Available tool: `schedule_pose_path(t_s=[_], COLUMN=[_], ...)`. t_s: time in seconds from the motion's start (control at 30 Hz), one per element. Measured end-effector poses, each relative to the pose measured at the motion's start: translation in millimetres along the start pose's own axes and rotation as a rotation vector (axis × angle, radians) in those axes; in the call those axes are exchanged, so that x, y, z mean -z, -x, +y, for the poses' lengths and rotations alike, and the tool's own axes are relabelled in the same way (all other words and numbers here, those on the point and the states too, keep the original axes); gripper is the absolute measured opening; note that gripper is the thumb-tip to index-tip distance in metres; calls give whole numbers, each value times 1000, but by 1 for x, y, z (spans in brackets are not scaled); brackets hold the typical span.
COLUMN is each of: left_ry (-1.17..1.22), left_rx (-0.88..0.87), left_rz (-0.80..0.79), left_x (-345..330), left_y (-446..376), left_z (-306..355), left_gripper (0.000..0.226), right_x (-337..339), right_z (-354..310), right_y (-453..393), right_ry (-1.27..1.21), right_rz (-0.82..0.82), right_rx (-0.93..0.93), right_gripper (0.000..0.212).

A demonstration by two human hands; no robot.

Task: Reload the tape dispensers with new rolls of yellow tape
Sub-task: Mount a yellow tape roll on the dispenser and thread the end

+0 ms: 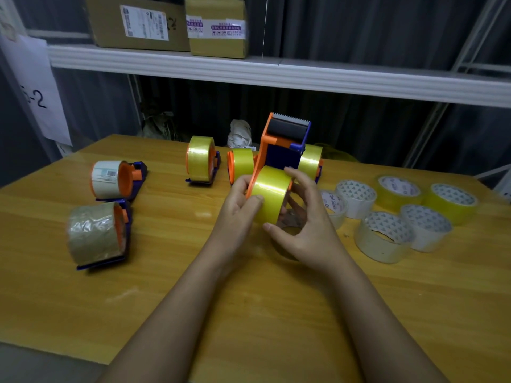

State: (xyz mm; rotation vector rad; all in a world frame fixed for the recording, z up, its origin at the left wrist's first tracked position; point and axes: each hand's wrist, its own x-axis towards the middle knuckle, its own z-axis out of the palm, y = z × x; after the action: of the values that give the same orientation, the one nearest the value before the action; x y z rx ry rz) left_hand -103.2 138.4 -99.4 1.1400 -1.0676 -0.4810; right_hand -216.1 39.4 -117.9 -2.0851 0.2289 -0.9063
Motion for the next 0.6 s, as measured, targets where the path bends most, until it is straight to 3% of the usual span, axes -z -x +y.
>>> schedule_pose_path(t_s=[0.13,0.3,0.43,0.6], left_ry=[-2,-24,15,14], left_rx=[-26,-35,-19,9], left_rz=[23,34,34,27], left_x=[2,2,3,1], left_y=[-1,-2,-1,-1], left_z=[-3,-7,-5,0], left_gripper=[15,18,17,25], right_x=[-2,-2,1,0], right_z=[-3,-5,-3,-1], right_y=[0,-1,1,1], right_ry=[-139,-261,-111,36], right_rz=[21,-17,-9,-38], right_rx=[-48,-172,-66,18], right_gripper=[82,67,83,85])
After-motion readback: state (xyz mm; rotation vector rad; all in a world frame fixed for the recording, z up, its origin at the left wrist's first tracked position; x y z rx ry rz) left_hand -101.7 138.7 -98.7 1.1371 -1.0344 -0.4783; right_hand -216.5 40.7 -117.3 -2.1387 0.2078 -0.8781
